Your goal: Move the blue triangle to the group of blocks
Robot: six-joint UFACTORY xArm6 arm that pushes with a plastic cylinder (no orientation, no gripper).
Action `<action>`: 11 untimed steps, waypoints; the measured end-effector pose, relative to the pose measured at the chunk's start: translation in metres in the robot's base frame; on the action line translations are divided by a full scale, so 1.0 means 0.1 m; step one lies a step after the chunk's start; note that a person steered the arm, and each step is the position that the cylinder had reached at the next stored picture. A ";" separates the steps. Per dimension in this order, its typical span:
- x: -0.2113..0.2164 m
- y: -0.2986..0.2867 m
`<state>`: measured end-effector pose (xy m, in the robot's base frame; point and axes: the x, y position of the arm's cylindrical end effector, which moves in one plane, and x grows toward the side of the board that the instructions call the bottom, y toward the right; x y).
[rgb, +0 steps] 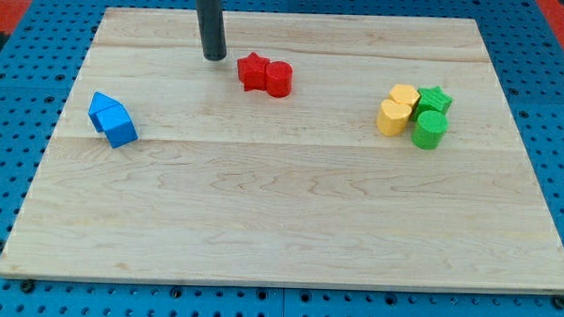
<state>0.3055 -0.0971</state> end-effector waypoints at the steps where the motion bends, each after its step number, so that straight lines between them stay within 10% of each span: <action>1: 0.20 0.35; 4: 0.36 1.71; 9: -0.27 -1.79; 11: 0.92 -1.94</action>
<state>0.3972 -0.2914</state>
